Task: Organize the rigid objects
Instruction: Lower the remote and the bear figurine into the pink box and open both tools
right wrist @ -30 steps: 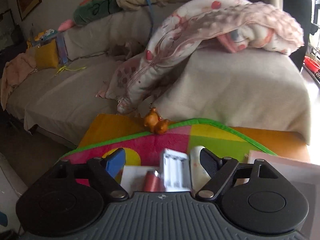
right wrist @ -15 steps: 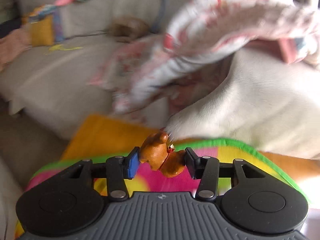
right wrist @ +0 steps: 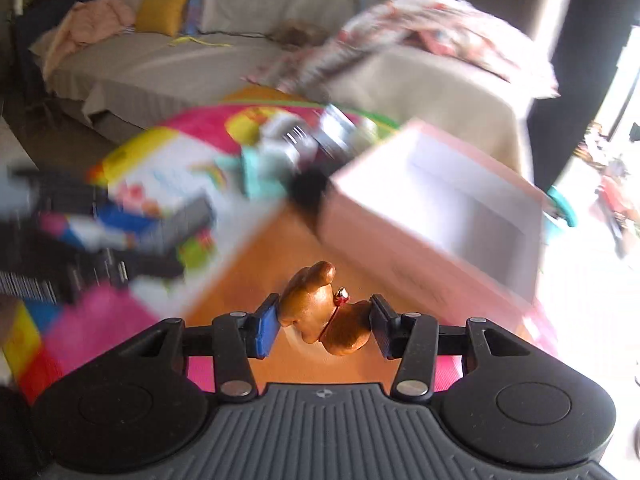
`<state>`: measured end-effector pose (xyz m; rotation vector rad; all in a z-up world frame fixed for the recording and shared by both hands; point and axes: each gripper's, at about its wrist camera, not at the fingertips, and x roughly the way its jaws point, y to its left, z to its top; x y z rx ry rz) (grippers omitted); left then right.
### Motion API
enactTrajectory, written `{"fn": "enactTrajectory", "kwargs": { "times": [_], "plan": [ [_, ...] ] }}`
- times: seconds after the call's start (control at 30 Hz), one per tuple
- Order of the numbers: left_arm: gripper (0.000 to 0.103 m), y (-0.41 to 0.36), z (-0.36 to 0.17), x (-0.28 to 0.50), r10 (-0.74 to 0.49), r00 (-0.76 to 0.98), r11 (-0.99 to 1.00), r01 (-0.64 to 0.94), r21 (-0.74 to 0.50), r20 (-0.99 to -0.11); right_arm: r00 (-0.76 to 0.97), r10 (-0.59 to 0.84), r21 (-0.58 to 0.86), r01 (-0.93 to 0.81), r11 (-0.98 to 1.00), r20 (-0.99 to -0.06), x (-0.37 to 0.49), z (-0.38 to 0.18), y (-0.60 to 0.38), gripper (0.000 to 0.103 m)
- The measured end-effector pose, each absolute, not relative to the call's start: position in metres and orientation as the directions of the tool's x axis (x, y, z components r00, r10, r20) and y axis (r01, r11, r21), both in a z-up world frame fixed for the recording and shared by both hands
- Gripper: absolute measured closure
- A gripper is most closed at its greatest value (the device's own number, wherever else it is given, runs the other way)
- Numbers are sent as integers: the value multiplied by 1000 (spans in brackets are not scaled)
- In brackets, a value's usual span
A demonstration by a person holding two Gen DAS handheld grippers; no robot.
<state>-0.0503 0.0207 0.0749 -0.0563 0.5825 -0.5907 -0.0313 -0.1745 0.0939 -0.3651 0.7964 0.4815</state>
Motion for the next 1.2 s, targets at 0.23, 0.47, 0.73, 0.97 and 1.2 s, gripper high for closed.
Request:
{"fn": "enactTrajectory", "kwargs": {
  "times": [0.23,0.47,0.73,0.97,1.2],
  "plan": [
    [59,-38,152,16,-539,755,832,547,-96,-372,751,234,-118,-383,916,-618,-54,100,-249,56],
    [59,-69,118,123,-499,705,863,460,-210,-504,771,250,-47,-340,939,-586,-34,96,-263,56],
    [59,0,64,63,-420,789,907,343,-245,-448,770,233,-26,-308,951,-594,-18,82,-270,56],
    [59,30,34,6,-353,768,935,307,-177,-534,837,256,6,-289,957,-485,38,111,-254,55],
    [59,49,22,-1,-255,794,967,219,-132,-552,872,219,-32,-258,966,-438,52,112,-231,31]
  ]
}}
